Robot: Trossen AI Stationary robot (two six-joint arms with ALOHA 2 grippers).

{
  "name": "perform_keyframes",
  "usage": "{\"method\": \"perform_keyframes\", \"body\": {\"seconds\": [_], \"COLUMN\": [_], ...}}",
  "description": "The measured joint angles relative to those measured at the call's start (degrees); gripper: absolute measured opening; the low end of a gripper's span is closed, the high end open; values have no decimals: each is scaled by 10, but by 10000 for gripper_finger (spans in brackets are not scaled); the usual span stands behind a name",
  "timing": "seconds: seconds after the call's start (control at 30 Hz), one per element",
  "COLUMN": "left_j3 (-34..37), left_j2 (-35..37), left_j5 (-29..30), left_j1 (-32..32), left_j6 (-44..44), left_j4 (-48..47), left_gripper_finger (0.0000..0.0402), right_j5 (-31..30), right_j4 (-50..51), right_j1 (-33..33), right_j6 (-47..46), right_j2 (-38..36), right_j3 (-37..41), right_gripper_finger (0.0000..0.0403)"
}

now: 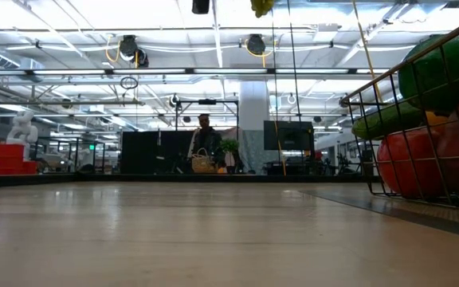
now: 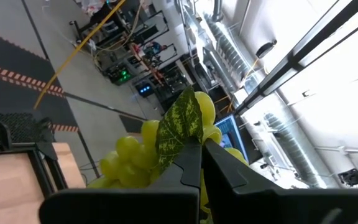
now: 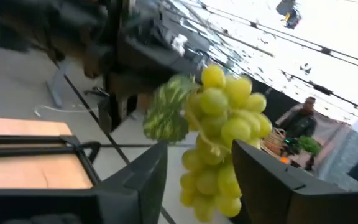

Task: Build produce basket
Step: Put the green grapes into the wire basket

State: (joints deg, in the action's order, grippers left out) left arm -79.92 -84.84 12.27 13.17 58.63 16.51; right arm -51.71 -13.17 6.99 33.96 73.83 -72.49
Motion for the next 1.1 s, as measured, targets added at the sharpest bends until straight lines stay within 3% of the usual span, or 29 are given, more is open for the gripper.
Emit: {"method": "perform_keyframes", "body": {"seconds": [0.17,0.33,1.1], "left_j3": [0,0,0], "left_j2": [0,0,0], "left_j5": [-2,-8,-13], "left_j1": [0,0,4], "left_j6": [0,0,2], "left_j4": [0,0,-18], "left_gripper_finger": [3,3,3], "right_j5": [-11,-69,-20], "right_j4": [-11,-28,-28], "right_j1": [-7,-13,-30], "right_j6": [-22,-10,-20], "right_j2": [16,20,20], "right_j3": [0,-1,0], "right_gripper_finger": [138,114,58]}}
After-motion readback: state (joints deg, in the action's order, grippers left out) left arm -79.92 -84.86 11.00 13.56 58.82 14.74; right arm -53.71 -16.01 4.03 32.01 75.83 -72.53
